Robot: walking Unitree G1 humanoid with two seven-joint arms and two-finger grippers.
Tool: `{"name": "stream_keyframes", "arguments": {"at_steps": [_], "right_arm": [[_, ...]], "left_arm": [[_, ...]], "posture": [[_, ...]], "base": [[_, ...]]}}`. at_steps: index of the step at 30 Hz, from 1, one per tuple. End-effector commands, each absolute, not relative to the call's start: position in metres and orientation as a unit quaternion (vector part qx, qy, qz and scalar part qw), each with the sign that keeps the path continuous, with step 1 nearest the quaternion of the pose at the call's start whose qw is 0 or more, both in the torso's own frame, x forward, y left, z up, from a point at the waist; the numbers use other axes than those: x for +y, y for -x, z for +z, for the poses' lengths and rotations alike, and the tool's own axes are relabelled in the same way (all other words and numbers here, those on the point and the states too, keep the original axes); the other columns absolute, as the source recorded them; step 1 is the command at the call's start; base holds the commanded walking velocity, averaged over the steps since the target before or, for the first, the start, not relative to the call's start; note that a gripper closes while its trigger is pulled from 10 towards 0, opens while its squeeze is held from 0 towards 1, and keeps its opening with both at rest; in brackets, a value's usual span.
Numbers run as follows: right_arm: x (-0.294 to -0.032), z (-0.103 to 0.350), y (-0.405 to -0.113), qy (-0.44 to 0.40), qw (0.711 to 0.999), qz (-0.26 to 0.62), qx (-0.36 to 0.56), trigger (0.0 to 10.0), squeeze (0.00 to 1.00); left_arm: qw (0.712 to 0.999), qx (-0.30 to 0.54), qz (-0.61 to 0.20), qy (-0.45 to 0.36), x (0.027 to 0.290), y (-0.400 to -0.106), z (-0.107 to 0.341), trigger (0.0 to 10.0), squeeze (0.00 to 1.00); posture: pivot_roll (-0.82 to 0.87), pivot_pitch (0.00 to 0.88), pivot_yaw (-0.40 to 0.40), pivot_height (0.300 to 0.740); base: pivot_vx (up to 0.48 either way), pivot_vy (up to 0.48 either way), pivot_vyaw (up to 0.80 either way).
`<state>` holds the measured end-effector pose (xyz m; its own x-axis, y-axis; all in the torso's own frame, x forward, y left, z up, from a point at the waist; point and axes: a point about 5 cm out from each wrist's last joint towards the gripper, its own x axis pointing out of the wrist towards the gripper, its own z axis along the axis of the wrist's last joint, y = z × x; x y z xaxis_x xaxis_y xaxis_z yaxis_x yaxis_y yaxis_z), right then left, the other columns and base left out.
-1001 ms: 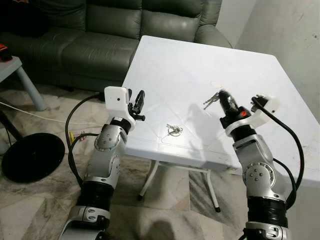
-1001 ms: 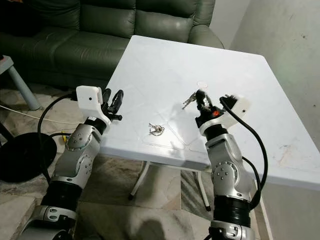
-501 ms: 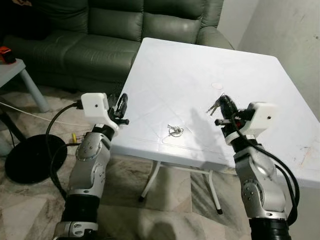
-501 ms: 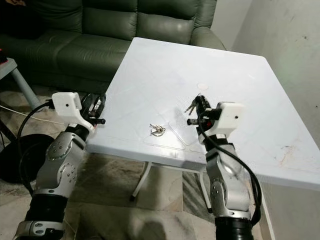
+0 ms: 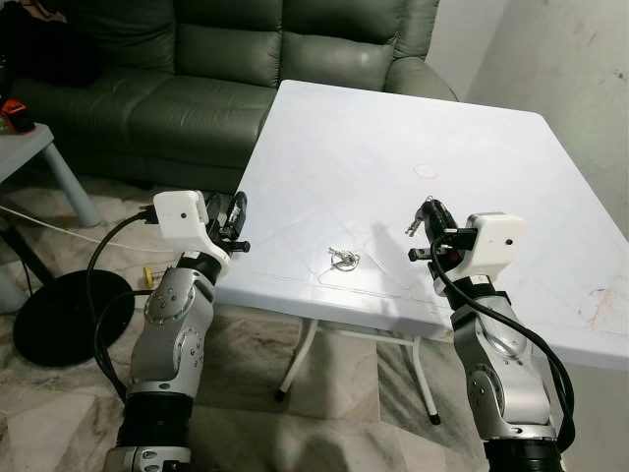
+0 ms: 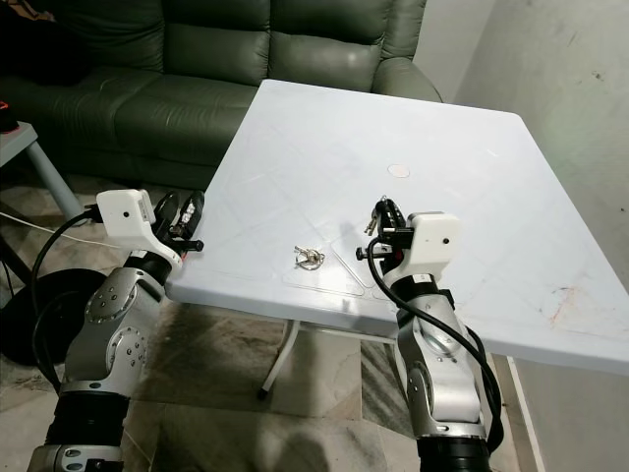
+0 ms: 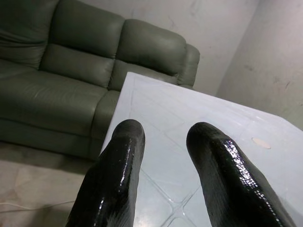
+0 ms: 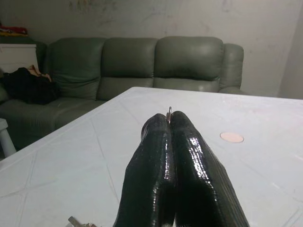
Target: Hang keys on a hook
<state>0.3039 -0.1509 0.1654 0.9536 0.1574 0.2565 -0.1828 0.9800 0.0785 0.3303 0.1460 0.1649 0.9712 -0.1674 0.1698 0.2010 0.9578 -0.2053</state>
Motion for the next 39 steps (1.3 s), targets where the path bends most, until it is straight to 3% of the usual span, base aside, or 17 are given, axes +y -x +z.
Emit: {"name": "stream_keyframes", "arguments": {"at_steps": [1, 5, 39], "right_arm": [[-0.1531, 0.1656, -0.3062, -0.042, 0.988, 0.080, -0.125, 10.0, 0.00], [-0.1530, 0.1637, -0.3076, -0.040, 0.989, 0.078, -0.116, 10.0, 0.00], [-0.1500, 0.1602, -0.3123, -0.025, 0.991, 0.078, -0.103, 10.0, 0.00]], "left_arm": [[0.986, -0.075, -0.099, 0.112, 0.1413, -0.3329, 0.1679, 10.0, 0.00], [0.985, -0.075, -0.100, 0.115, 0.1386, -0.3340, 0.1685, 10.0, 0.00], [0.986, -0.077, -0.107, 0.100, 0.1334, -0.3360, 0.1661, 10.0, 0.00]], "posture": [[0.12, 0.000, -0.070, 0.740], [0.12, 0.000, -0.070, 0.740], [0.12, 0.000, -0.075, 0.740]], "base": [[0.000, 0.000, 0.00], [0.000, 0.000, 0.00], [0.000, 0.000, -0.74]]}}
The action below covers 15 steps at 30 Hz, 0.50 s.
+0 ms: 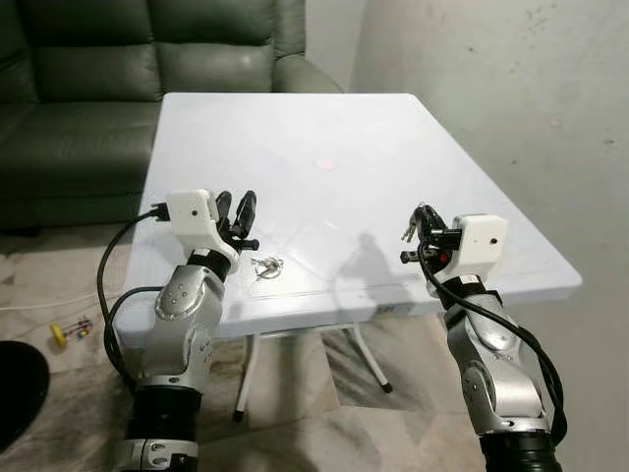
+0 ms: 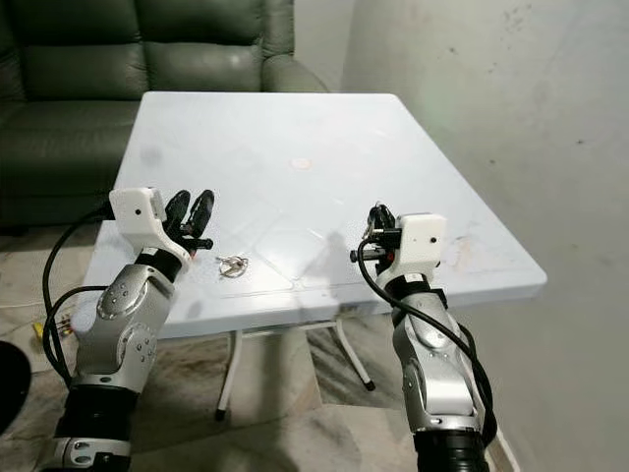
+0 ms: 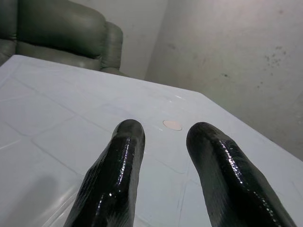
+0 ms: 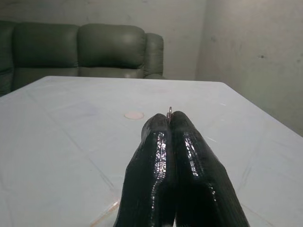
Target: Hang keys on a hook
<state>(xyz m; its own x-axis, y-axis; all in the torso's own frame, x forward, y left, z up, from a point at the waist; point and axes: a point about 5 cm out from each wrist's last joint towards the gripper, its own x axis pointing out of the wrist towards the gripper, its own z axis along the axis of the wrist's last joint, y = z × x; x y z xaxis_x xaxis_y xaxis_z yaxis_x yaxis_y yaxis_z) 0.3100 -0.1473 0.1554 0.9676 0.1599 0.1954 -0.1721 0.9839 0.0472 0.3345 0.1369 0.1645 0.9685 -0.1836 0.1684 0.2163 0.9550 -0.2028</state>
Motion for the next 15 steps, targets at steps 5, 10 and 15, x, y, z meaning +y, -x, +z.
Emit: {"name": "stream_keyframes", "arguments": {"at_steps": [5, 10, 15], "right_arm": [[-0.1490, 0.1599, -0.3117, -0.024, 0.991, 0.079, -0.102, 10.0, 0.00], [-0.1480, 0.1598, -0.3112, -0.023, 0.991, 0.081, -0.102, 10.0, 0.00], [-0.1480, 0.1598, -0.3107, -0.022, 0.991, 0.081, -0.101, 10.0, 0.00]], "left_arm": [[0.987, -0.079, -0.108, 0.091, 0.1328, -0.3355, 0.1663, 10.0, 0.00], [0.987, -0.080, -0.109, 0.089, 0.1325, -0.3350, 0.1662, 10.0, 0.00], [0.985, -0.071, -0.104, 0.114, 0.1329, -0.3349, 0.1634, 10.0, 0.00]], "posture": [[0.12, 0.000, -0.075, 0.740], [0.12, 0.000, -0.076, 0.740], [0.12, 0.000, -0.078, 0.740]], "base": [[0.000, 0.000, -0.74], [0.000, 0.000, -0.74], [0.000, 0.000, -0.74]]}}
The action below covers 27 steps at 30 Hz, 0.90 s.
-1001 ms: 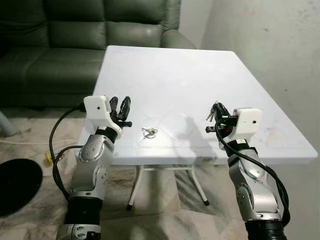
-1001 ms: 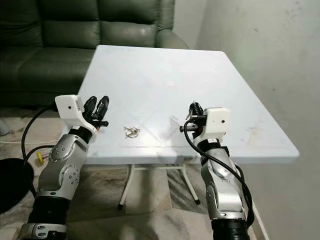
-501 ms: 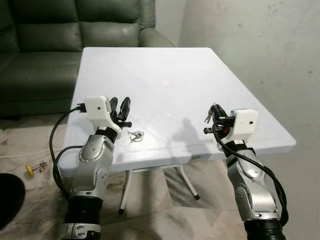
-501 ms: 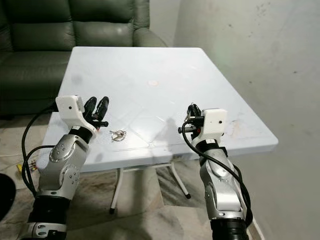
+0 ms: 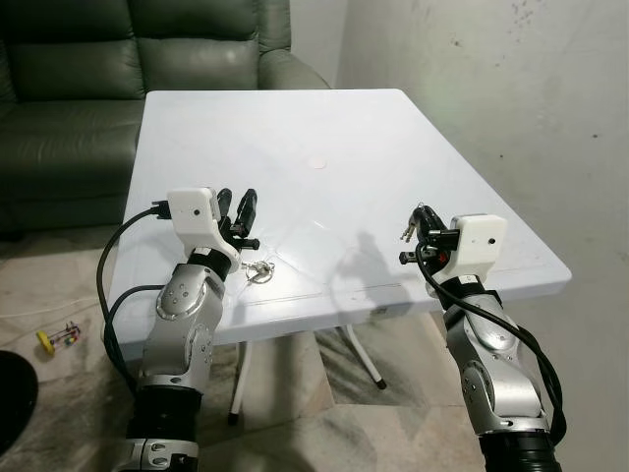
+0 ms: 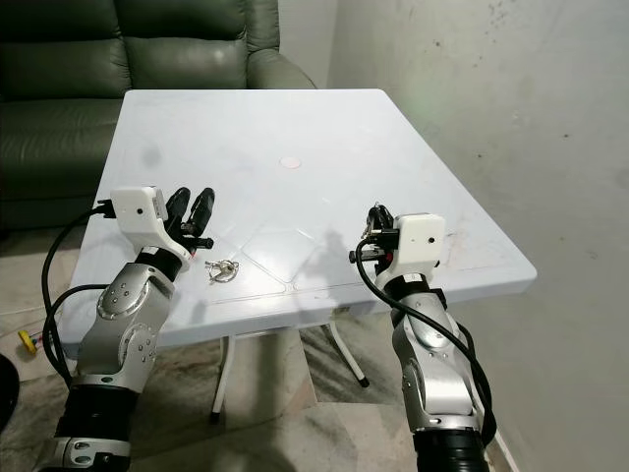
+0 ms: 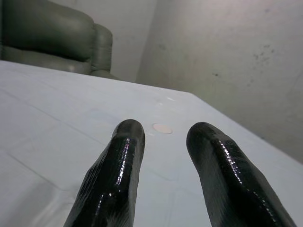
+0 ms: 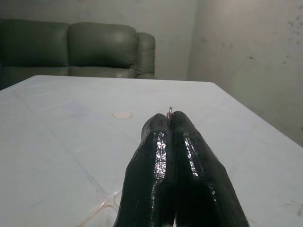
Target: Hang keys on a hook
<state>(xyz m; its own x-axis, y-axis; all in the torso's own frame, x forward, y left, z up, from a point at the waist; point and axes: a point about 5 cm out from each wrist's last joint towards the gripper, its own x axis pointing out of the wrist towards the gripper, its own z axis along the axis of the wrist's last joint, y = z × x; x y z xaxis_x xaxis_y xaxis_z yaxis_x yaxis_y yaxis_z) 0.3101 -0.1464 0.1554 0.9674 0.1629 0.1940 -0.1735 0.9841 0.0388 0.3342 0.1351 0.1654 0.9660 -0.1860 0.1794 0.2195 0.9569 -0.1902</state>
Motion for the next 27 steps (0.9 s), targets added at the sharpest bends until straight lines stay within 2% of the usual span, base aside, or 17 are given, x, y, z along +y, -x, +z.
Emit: {"name": "stream_keyframes", "arguments": {"at_steps": [1, 5, 9, 27], "right_arm": [[-0.1480, 0.1598, -0.3106, -0.022, 0.991, 0.081, -0.101, 10.0, 0.00], [-0.1479, 0.1597, -0.3106, -0.022, 0.991, 0.082, -0.101, 10.0, 0.00], [-0.1472, 0.1594, -0.3108, -0.022, 0.991, 0.083, -0.100, 10.0, 0.00], [-0.1451, 0.1592, -0.3096, -0.020, 0.991, 0.086, -0.099, 10.0, 0.00]], "left_arm": [[0.985, -0.069, -0.103, 0.122, 0.1332, -0.3350, 0.1629, 10.0, 0.00], [0.985, -0.065, -0.104, 0.124, 0.1337, -0.3357, 0.1622, 10.0, 0.00], [0.984, -0.067, -0.105, 0.127, 0.1332, -0.3357, 0.1627, 10.0, 0.00], [0.986, -0.054, -0.089, 0.128, 0.1336, -0.3359, 0.1619, 10.0, 0.00]], "posture": [[0.12, 0.000, -0.078, 0.740], [0.12, 0.000, -0.078, 0.740], [0.12, 0.000, -0.079, 0.740], [0.12, 0.000, -0.080, 0.740]], "base": [[0.000, 0.000, -0.74], [0.000, 0.000, -0.74], [0.000, 0.480, -0.74], [0.000, 0.000, -0.74]]}}
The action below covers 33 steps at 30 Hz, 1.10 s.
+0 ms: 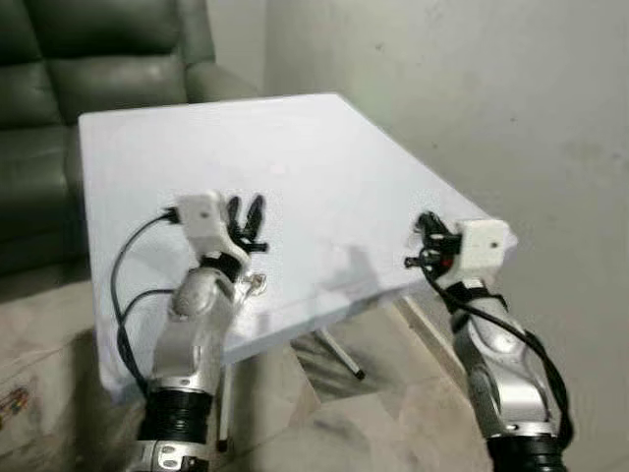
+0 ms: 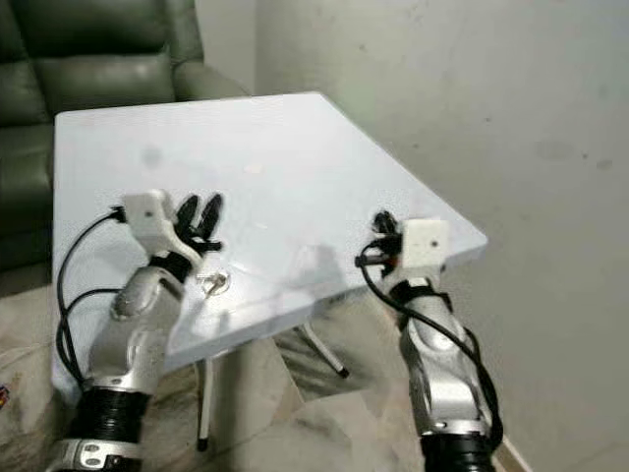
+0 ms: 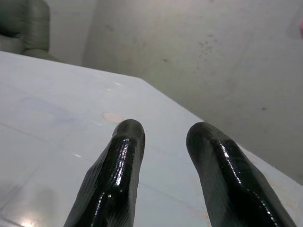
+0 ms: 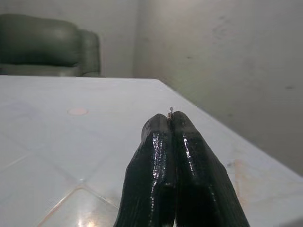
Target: Hang keys on a hook
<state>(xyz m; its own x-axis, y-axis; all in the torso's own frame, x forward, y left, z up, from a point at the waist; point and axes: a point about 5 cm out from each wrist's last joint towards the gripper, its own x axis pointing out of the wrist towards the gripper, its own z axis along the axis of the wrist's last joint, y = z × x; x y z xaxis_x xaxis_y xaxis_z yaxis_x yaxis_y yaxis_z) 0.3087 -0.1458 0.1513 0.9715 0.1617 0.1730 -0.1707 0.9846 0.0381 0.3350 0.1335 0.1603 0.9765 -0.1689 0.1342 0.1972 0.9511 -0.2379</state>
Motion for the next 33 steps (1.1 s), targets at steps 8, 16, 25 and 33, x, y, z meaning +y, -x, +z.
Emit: {"name": "stream_keyframes", "arguments": {"at_steps": [8, 16, 25, 33], "right_arm": [[-0.1456, 0.1595, -0.3096, -0.021, 0.991, 0.084, -0.098, 10.0, 0.00], [-0.1447, 0.1604, -0.3103, -0.022, 0.991, 0.081, -0.100, 10.0, 0.00], [-0.1452, 0.1587, -0.3089, -0.027, 0.992, 0.074, -0.099, 10.0, 0.00], [-0.1413, 0.1563, -0.3068, -0.038, 0.992, 0.065, -0.099, 10.0, 0.00]], "left_arm": [[0.987, -0.050, -0.090, 0.124, 0.1331, -0.3355, 0.1610, 10.0, 0.00], [0.988, -0.054, -0.094, 0.114, 0.1342, -0.3358, 0.1624, 10.0, 0.00], [0.989, -0.053, -0.090, 0.104, 0.1367, -0.3348, 0.1628, 10.0, 0.00], [0.990, -0.050, -0.093, 0.095, 0.1384, -0.3327, 0.1643, 10.0, 0.00]], "posture": [[0.12, 0.000, -0.080, 0.740], [0.13, 0.003, -0.075, 0.740], [0.14, 0.015, -0.059, 0.740], [0.15, 0.028, -0.021, 0.740]], "base": [[0.000, 0.000, -0.74], [0.000, 0.000, -0.74], [0.000, 0.000, -0.74], [0.000, 0.000, -0.74]]}}
